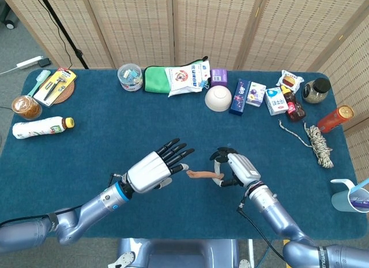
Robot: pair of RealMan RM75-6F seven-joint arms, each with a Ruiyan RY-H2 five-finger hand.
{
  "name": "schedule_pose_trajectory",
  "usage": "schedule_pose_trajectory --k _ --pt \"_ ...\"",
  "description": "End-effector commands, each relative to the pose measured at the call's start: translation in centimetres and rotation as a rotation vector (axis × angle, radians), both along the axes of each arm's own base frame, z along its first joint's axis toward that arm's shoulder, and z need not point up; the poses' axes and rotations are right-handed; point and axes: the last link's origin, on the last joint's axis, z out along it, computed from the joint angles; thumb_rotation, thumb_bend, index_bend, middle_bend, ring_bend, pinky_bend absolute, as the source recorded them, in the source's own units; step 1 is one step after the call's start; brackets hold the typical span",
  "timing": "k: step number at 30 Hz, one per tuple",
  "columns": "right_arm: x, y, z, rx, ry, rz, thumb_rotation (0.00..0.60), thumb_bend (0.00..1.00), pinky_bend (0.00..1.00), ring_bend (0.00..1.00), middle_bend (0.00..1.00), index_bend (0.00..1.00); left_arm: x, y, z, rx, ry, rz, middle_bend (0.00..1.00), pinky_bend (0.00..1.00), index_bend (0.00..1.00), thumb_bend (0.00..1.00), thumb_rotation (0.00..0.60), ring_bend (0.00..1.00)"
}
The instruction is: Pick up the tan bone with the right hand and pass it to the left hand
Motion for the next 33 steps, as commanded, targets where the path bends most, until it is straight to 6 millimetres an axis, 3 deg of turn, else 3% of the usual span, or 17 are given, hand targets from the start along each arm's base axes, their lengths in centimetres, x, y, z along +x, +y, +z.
schedule_pose_trajectory --k 1,12,33 --pt "0.2 0.1 -0.1 0.007 -0.007 0.001 0.6 0.5 0.09 0.13 0.3 0.69 0.4 0.1 -0.5 -0.005 -0.003 -0.006 0.07 0.0 0.35 0.23 0.6 0.0" --pt "1.0 0.4 -0.3 0.029 -0.023 0.02 0.6 0.5 0.09 0.13 0.3 0.69 1.7 -0.1 -2.0 -0.021 -0.025 -0.039 0.07 0.0 0.4 0.23 0.6 0.0" --pt "1.2 0.9 -0.5 0.057 -0.043 0.029 0.6 0.51 0.09 0.14 0.3 0.69 2.6 -0.4 -2.9 -0.024 -0.056 -0.047 0.1 0.0 0.47 0.23 0.6 0.01"
